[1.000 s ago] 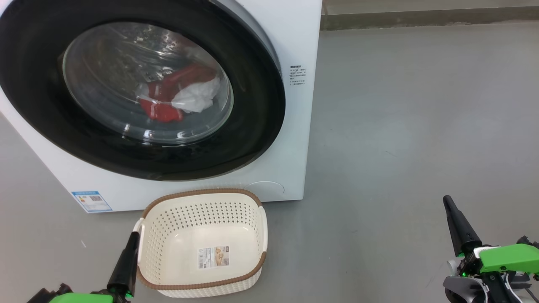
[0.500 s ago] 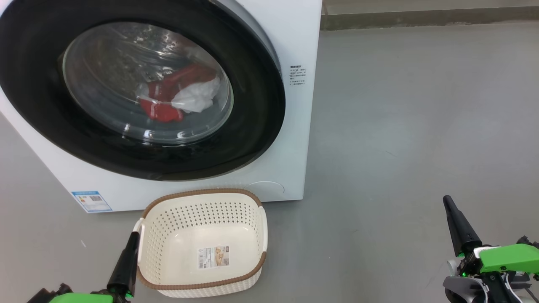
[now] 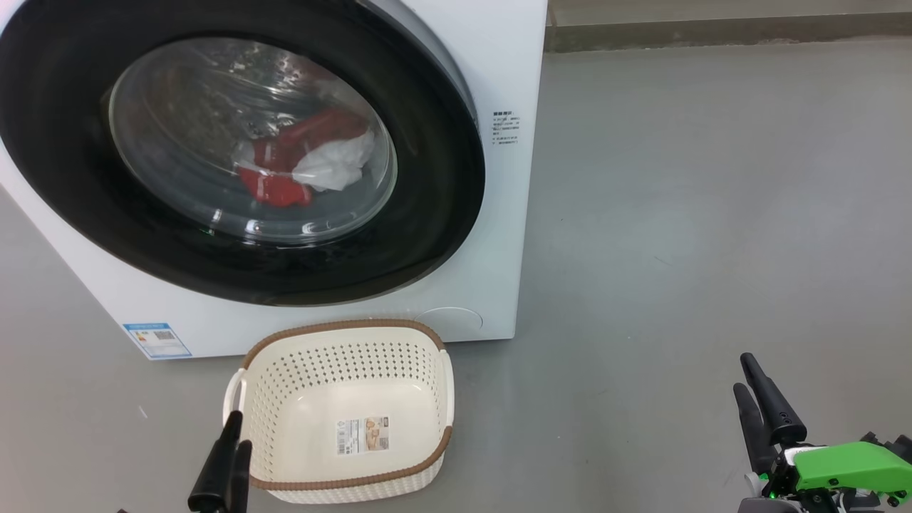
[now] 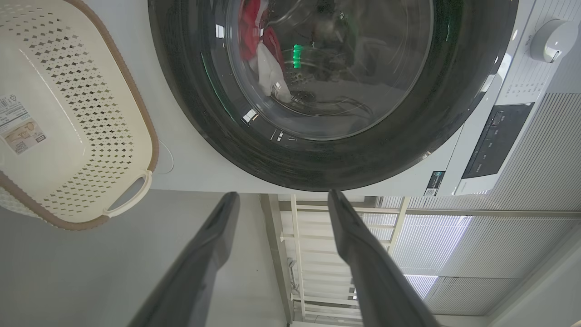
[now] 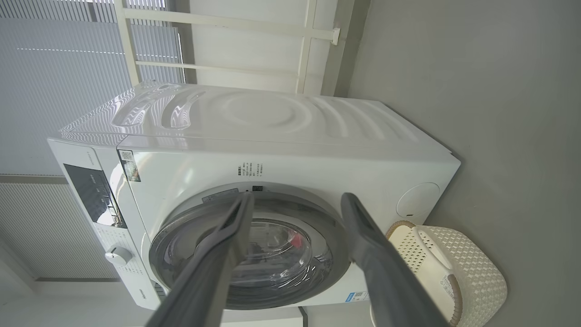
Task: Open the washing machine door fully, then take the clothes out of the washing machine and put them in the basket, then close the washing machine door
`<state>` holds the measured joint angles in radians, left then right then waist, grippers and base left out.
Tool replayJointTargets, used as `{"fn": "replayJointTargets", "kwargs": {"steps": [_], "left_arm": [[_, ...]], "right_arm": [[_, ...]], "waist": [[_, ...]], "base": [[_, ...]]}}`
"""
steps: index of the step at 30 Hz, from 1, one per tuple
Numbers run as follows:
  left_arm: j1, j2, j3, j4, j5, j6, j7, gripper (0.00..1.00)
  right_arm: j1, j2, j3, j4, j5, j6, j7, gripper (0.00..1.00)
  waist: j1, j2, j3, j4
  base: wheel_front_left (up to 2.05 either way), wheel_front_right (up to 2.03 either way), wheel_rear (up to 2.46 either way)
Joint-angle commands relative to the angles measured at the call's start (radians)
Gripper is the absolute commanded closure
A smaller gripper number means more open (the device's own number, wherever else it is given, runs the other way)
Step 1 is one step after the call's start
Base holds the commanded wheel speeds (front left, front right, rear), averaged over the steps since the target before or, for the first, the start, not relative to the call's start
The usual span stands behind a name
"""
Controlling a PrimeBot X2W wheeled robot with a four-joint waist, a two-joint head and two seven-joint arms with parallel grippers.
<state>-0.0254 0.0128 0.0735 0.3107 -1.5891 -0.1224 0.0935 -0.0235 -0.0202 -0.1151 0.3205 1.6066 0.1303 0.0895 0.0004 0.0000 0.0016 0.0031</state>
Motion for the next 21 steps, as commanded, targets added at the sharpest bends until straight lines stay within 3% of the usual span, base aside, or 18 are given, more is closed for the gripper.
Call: {"fn": "replayJointTargets", "kwargs": {"steps": [1, 8, 21], "left_arm": [[-0.022, 0.008, 0.002, -0.033, 0.012, -0.001, -0.011, 0.00], [-0.016, 0.010, -0.001, -0.050, 0.085, -0.002, -0.032, 0.00], [-0.007, 0.012, -0.010, -0.080, 0.322, 0.009, -0.074, 0.00]], "right_arm": [[-0.026, -0.013, 0.006, -0.031, -0.018, 0.000, -0.008, 0.00], [-0.025, -0.026, 0.029, -0.034, -0.079, 0.000, -0.029, 0.00], [-0.018, -0.034, 0.054, -0.046, -0.282, 0.000, -0.071, 0.00]], "waist": [[0.0008, 0.0000, 0.001, 0.001], [-0.0003, 0.0000, 0.005, 0.004], [-0.0004, 0.0000, 0.009, 0.010]], "base": [[0.00, 0.00, 0.00], [0.00, 0.00, 0.00], [0.00, 0.00, 0.00]]}}
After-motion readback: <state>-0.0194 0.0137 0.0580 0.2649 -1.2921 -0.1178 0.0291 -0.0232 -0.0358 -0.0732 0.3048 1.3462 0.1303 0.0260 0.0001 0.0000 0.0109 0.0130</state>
